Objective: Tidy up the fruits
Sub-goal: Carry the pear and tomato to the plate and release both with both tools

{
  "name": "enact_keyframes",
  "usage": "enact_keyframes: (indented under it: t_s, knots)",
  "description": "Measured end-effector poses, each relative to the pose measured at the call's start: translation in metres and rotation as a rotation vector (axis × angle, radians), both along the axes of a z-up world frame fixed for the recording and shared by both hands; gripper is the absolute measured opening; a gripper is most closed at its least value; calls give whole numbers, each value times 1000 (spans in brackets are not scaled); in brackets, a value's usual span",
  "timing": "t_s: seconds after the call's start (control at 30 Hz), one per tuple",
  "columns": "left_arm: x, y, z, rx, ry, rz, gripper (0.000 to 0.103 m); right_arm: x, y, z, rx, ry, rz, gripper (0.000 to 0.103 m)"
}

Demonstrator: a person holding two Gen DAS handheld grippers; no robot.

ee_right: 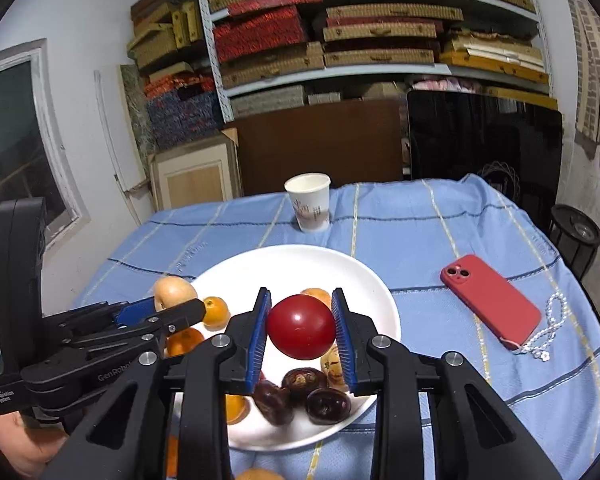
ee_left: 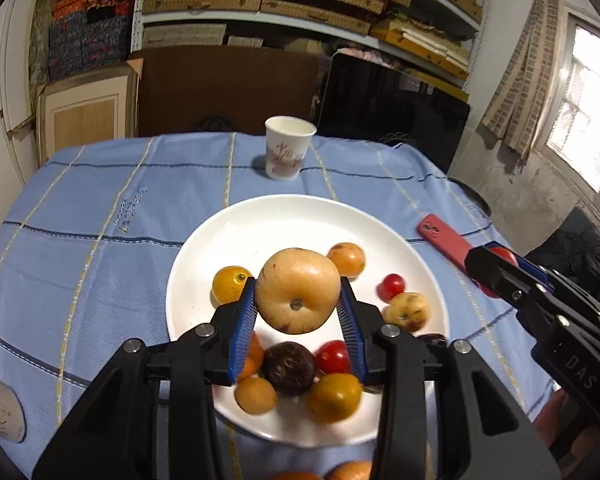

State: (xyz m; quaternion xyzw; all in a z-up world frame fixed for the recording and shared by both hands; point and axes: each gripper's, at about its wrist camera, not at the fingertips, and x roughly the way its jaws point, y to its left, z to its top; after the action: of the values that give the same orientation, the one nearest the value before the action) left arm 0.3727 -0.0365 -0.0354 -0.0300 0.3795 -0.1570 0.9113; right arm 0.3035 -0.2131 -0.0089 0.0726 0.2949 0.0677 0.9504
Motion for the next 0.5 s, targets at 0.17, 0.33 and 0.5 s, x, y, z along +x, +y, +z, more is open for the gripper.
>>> enact_keyframes:
  t_s: [0.17,0.33,0.5]
  knots:
    - [10,-5,-20,13,12,-9,39,23,6,-27,-15,50,4,32]
    - [17,-6,-34,32,34,3,39,33,8,-41,-23,78,11,32]
    - [19,-6,-35,49,18,16,56,34,9,-47,-44,69,-6,55]
